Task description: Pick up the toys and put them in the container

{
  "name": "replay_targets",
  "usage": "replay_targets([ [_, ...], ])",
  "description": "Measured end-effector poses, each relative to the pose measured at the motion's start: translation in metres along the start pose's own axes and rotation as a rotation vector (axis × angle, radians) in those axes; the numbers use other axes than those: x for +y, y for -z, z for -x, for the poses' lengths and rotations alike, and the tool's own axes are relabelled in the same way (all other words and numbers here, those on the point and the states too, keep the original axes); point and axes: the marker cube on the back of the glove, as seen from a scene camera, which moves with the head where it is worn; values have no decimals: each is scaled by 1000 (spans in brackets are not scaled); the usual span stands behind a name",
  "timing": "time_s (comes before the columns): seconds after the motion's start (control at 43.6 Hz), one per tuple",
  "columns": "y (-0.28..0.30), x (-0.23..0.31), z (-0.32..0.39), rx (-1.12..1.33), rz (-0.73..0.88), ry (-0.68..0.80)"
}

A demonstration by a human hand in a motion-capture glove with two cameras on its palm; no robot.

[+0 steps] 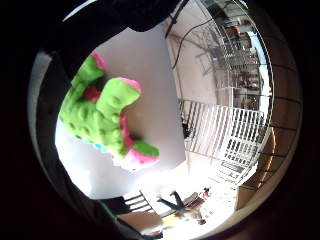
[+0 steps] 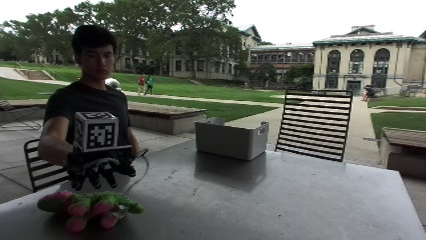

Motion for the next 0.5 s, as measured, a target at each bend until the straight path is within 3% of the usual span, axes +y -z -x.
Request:
replay_targets([
  [0.344,-74,2,-28,-38,114,-99],
  [0.505,-83,3,-25,-26,120,-103],
])
